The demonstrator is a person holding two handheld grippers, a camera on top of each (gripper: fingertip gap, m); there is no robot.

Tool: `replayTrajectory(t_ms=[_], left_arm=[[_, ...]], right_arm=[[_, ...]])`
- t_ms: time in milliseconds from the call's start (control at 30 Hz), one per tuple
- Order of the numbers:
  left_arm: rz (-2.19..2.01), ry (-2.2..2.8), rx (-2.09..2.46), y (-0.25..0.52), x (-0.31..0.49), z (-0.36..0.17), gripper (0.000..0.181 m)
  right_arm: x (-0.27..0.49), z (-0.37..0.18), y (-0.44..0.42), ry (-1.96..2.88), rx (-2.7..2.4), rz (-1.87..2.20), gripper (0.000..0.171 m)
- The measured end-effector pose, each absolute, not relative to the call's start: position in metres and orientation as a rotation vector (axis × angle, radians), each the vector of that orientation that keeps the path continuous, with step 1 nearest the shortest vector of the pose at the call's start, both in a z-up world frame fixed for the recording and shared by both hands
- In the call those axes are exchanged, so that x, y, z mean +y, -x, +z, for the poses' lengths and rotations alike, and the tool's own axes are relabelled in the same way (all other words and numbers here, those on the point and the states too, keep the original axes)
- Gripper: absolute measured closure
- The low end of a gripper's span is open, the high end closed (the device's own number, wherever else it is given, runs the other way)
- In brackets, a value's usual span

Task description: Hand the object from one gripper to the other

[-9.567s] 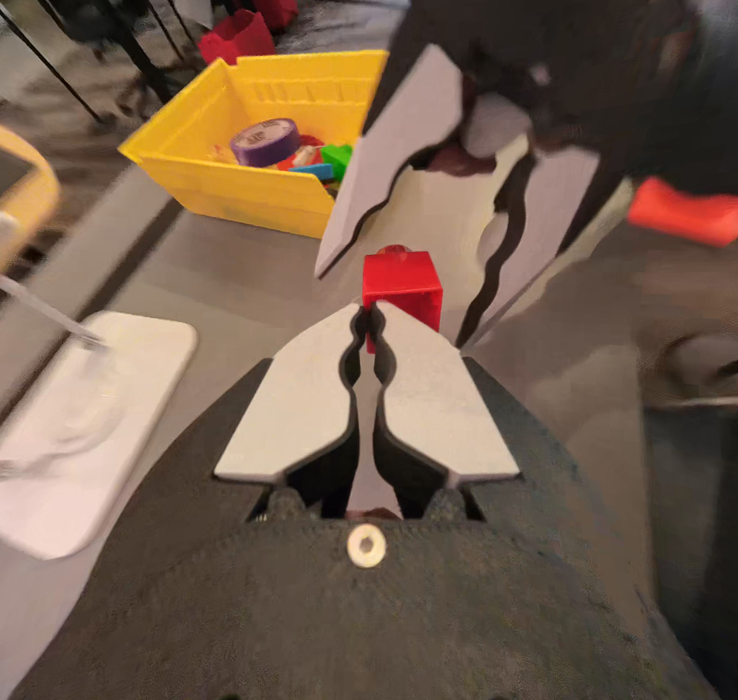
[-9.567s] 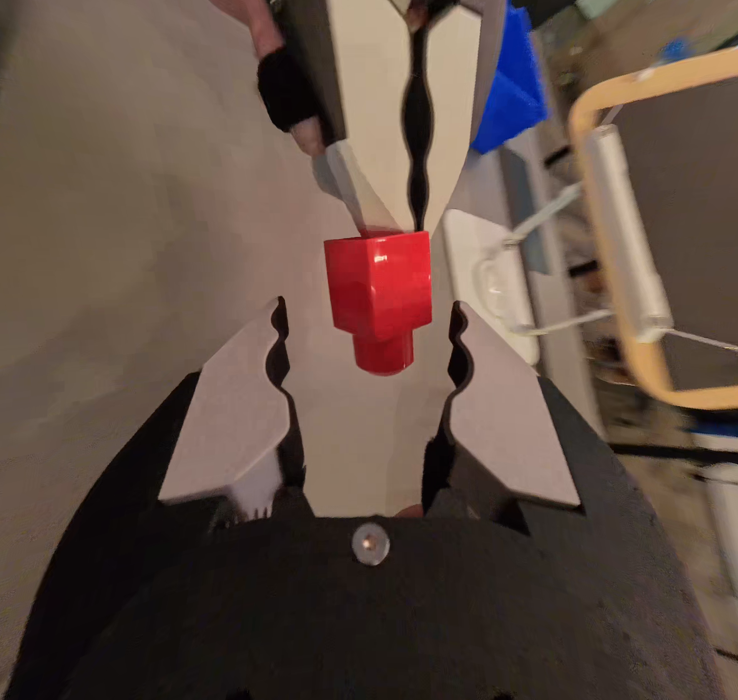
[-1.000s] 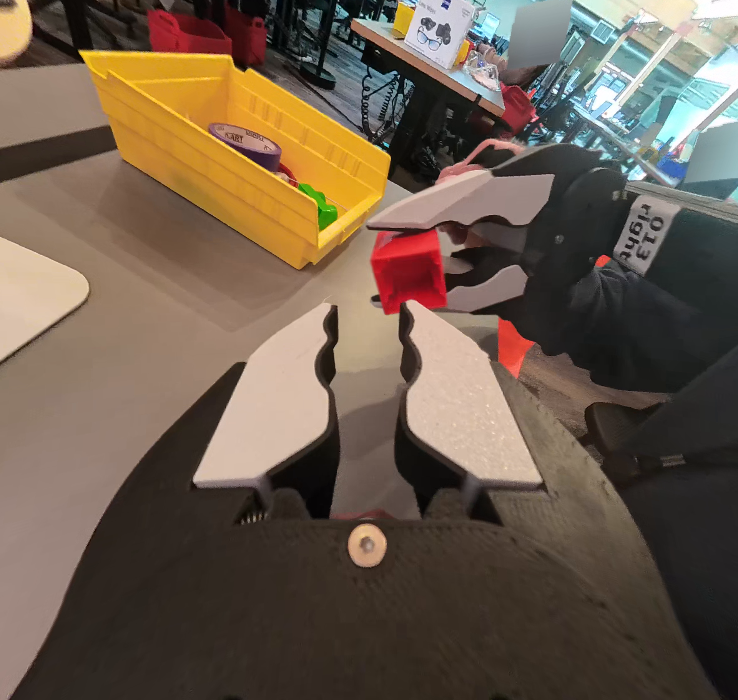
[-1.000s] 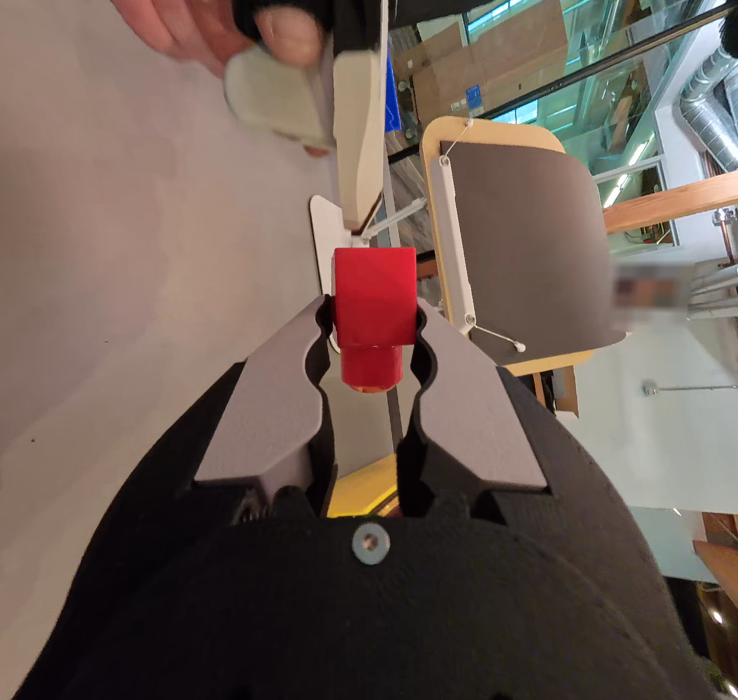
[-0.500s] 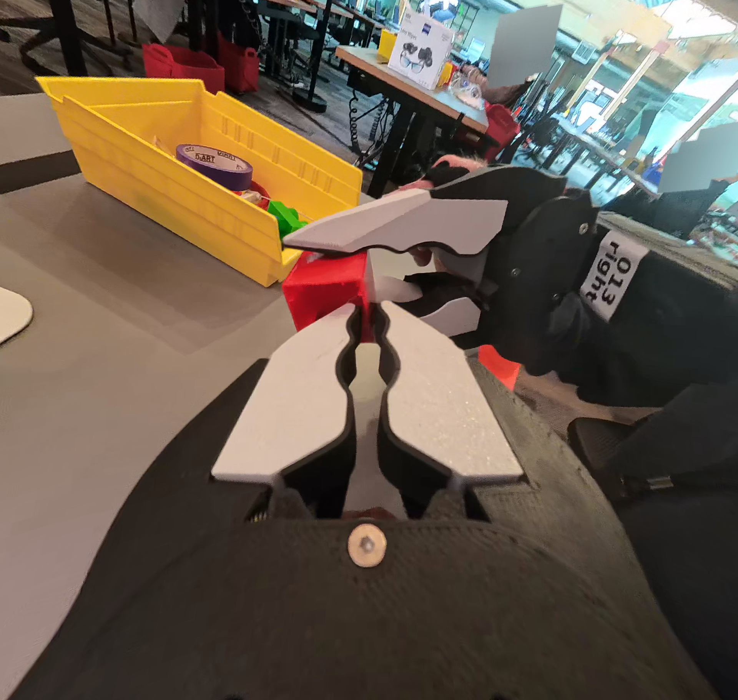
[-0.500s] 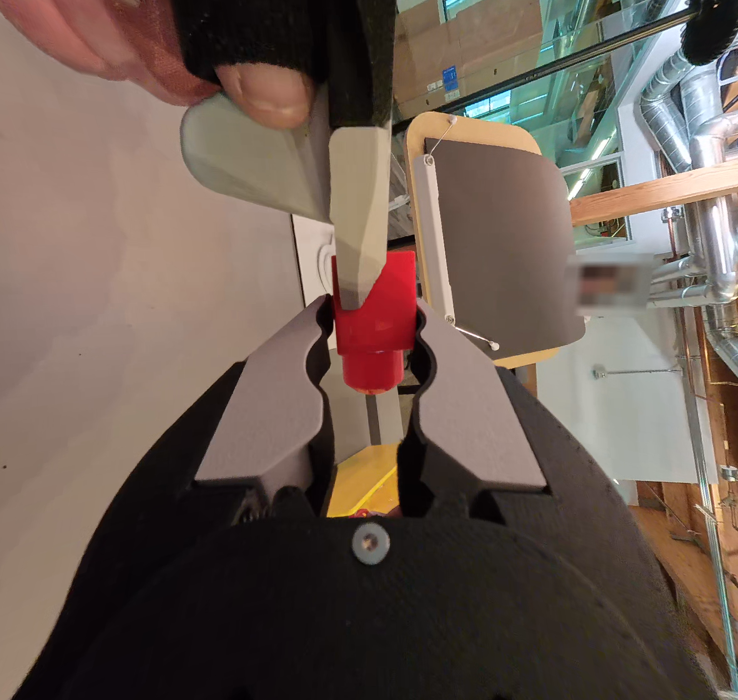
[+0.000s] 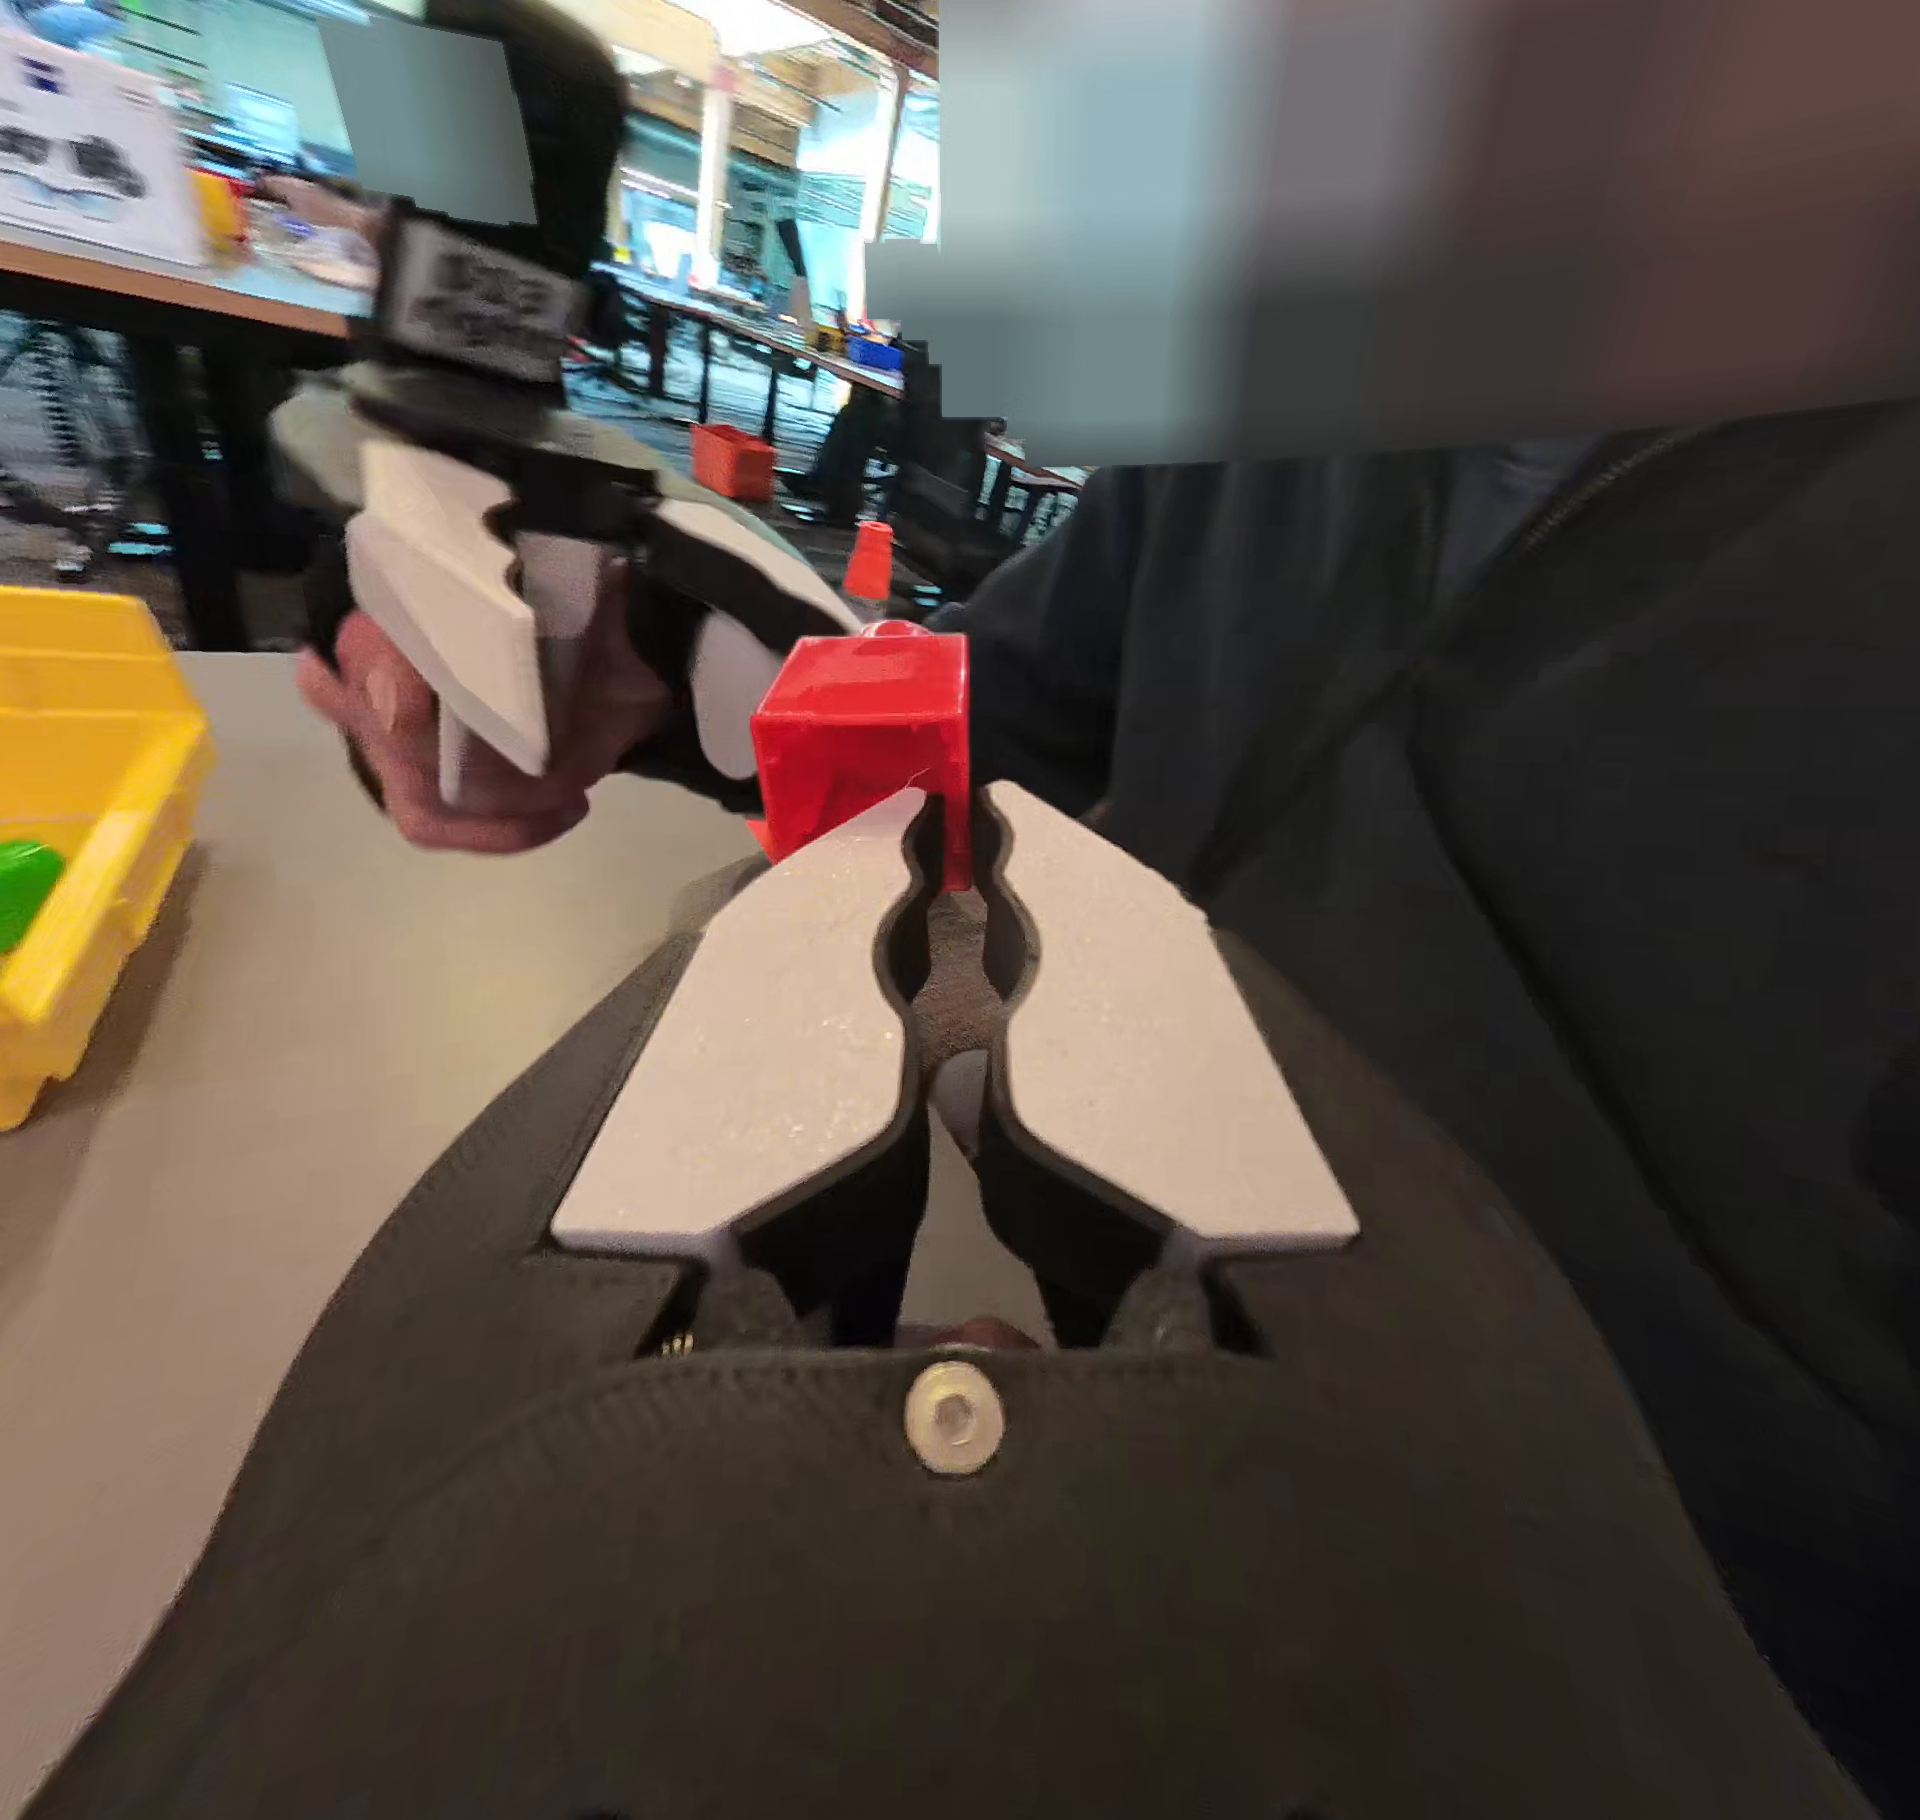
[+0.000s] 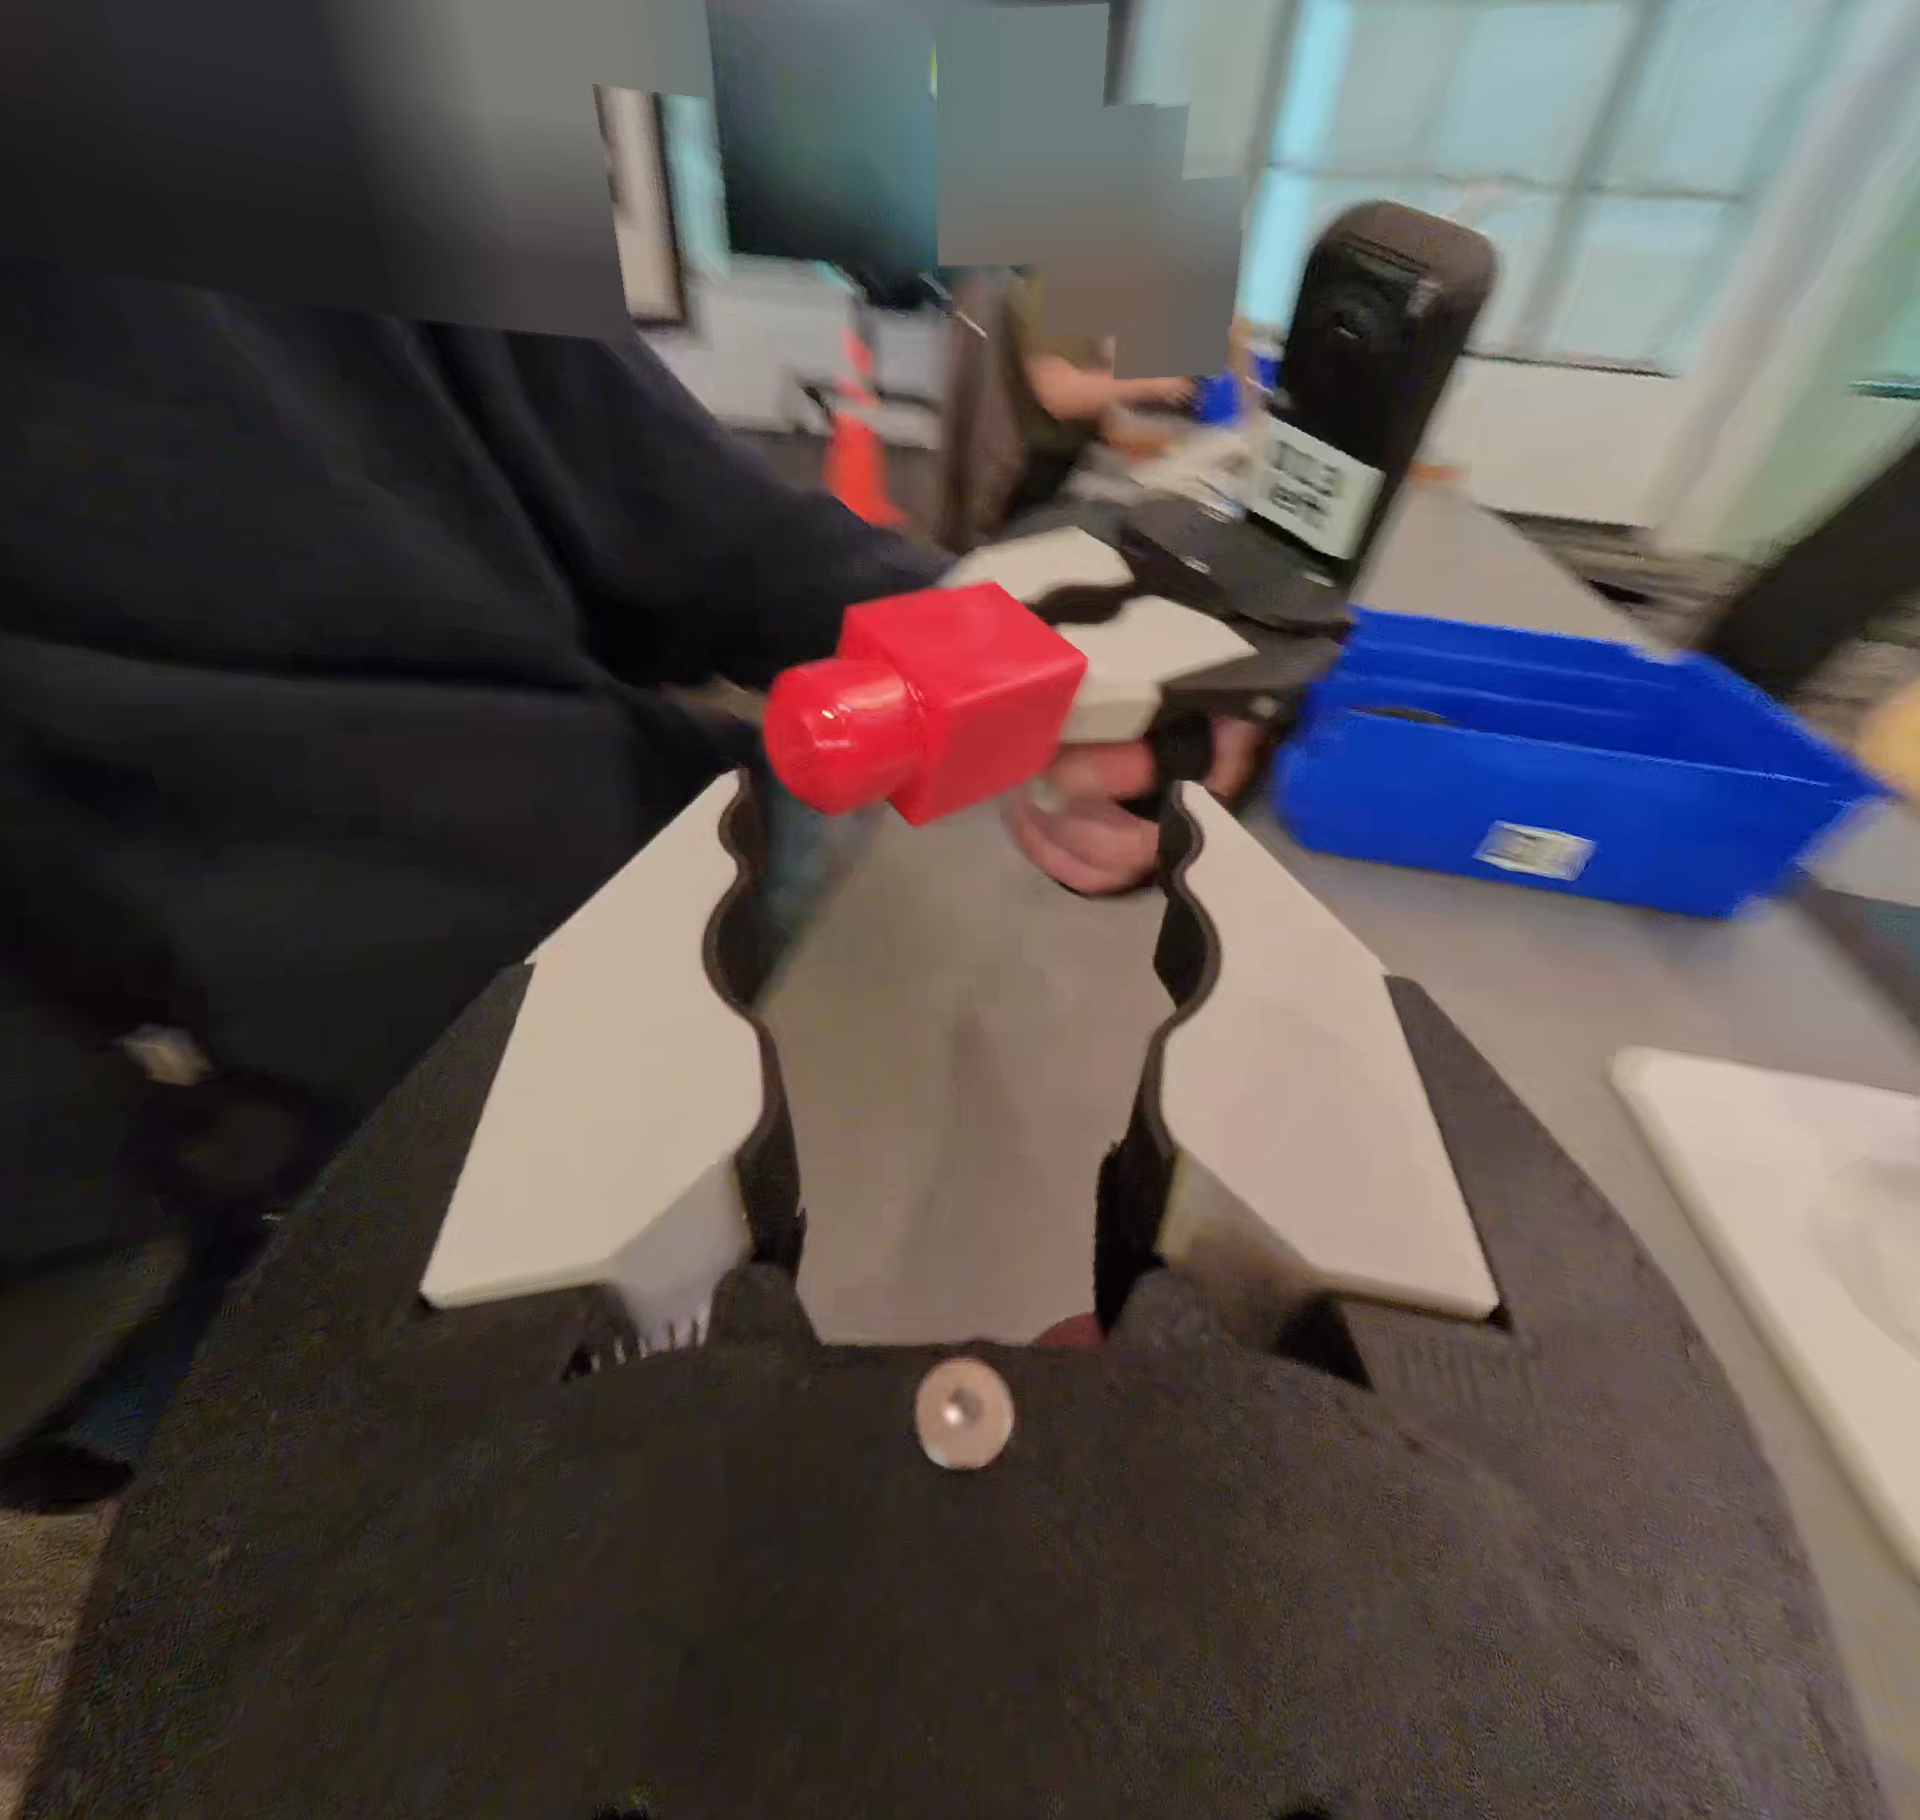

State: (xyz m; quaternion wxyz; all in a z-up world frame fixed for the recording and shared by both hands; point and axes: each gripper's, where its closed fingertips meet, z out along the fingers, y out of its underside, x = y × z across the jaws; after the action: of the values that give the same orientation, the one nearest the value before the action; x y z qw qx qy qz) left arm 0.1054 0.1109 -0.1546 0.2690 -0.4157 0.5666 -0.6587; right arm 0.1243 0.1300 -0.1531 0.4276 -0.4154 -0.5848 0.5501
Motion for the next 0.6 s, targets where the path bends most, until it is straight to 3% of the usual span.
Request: replayTrajectory(t_ms=[233, 500, 600], left_arm=[[-1.847, 0.979, 1.781, -0.103, 0.083, -0.154, 0.177], [-1.912, 0.913, 1.803, -0.102, 0.079, -0.156, 0.177], [-1.924, 0.906, 1.796, -0.102, 0.080, -0.157, 0.177]], right_arm=[[0.089, -0.142, -0.120, 0.798, -1.515, 1.752, 0.099], [0.080, -0.142, -0.114, 0.750, -1.517, 1.732, 0.099], [0.084, -0.143, -0.111, 0.775, -1.490, 1.698, 0.110]])
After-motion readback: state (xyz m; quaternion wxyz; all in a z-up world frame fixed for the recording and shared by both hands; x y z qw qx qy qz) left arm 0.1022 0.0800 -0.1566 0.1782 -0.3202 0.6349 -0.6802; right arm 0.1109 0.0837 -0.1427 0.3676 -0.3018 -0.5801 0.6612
